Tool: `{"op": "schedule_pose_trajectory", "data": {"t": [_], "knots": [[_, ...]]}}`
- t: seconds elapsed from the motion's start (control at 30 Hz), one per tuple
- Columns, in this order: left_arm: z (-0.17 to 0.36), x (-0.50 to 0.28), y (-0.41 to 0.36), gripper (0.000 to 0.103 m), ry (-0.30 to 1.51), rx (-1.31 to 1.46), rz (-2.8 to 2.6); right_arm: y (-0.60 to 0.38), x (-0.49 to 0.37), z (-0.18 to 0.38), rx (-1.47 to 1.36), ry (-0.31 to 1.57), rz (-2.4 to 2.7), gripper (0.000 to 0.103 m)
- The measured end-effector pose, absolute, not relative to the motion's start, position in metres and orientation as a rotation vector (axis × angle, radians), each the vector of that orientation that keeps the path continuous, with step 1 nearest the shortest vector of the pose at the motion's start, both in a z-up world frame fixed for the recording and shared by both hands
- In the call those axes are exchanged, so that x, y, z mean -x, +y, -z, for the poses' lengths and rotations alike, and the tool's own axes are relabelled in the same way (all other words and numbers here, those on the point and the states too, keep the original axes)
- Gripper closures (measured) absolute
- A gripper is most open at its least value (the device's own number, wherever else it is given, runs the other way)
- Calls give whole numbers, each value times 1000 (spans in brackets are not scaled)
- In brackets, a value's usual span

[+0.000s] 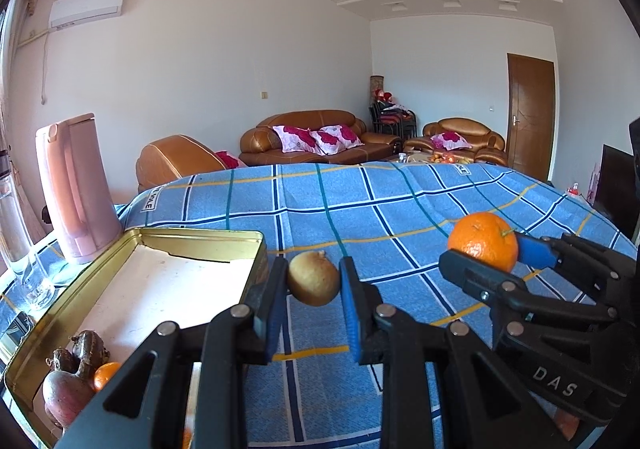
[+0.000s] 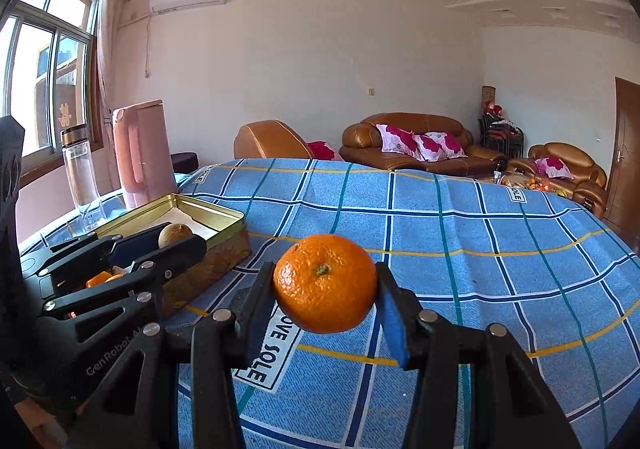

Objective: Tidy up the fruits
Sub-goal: 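Carry the yellow-brown fruit with left tool to the tin while right tool carries the orange there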

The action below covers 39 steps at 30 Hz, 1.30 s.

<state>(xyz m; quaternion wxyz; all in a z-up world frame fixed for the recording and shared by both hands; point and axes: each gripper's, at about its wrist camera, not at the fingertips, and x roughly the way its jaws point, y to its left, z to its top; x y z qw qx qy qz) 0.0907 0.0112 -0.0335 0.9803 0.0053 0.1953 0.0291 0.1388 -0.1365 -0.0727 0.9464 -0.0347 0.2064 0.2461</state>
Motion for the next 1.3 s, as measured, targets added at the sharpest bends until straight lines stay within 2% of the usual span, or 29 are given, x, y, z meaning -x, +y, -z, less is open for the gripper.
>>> {"op": "schedule_pose_trajectory", "data": {"t": [1.3], "knots": [[20, -51, 49, 76, 322, 16, -123, -102, -111, 72, 87, 374, -621, 53]]}}
